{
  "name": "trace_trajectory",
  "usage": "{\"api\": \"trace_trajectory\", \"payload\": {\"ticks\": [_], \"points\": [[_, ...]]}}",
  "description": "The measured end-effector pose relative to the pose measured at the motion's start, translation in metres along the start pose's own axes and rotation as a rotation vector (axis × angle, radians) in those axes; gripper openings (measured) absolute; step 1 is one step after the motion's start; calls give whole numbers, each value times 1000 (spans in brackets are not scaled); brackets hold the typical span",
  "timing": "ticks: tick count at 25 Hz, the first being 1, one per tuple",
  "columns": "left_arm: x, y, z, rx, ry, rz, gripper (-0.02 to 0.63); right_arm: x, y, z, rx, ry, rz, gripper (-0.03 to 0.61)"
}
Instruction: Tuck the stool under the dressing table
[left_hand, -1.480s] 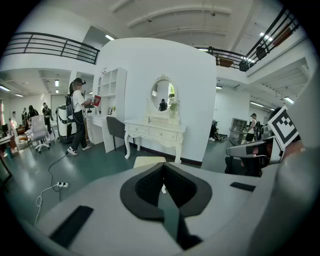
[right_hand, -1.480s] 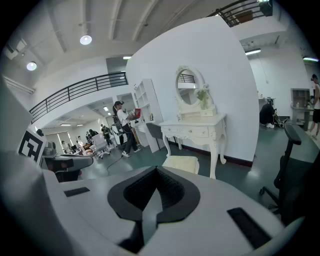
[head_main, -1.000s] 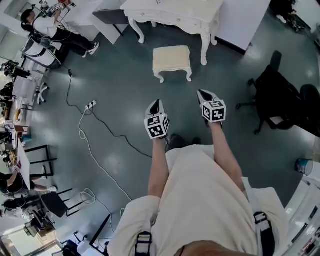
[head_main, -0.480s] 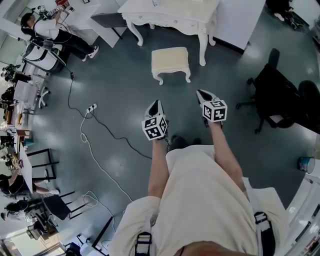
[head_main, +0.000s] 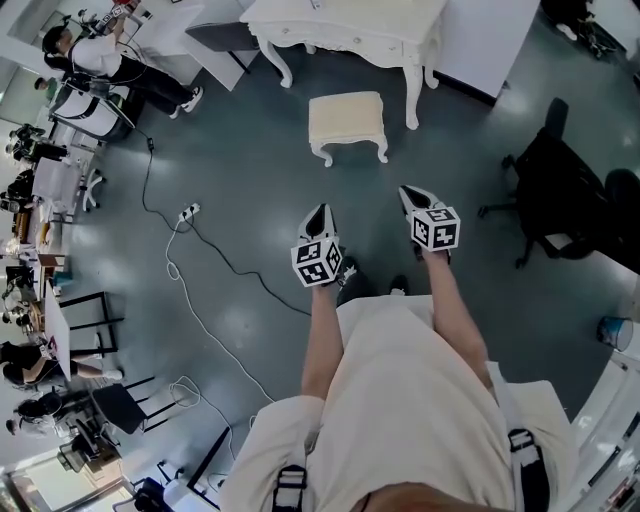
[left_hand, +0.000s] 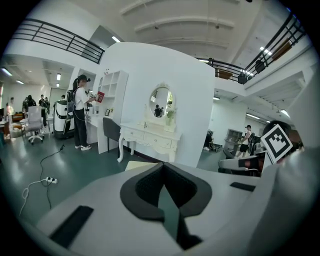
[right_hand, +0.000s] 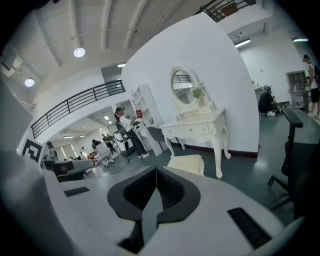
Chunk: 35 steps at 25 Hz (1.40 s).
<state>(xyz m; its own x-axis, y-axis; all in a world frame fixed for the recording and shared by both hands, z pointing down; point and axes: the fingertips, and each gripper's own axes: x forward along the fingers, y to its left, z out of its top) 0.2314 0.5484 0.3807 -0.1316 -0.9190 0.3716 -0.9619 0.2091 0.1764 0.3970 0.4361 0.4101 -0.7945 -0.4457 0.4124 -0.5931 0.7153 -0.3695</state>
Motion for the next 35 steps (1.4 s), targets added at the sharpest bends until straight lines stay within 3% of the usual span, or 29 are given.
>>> {"api": "trace_trajectory", "payload": {"ticks": [7,13,26,35], "points": [[7,21,-16,-8,39,16,15,32,6,-5,38,14,24,44],[31,53,-5,-36,46,18,15,65,16,22,13,9,22,43],[139,57,50,-38,41,-153,15,112,-13,65,11,13,-94,44],[192,53,57,-32,71,-269,15,135,-27,69,4,34,-167,44]]}}
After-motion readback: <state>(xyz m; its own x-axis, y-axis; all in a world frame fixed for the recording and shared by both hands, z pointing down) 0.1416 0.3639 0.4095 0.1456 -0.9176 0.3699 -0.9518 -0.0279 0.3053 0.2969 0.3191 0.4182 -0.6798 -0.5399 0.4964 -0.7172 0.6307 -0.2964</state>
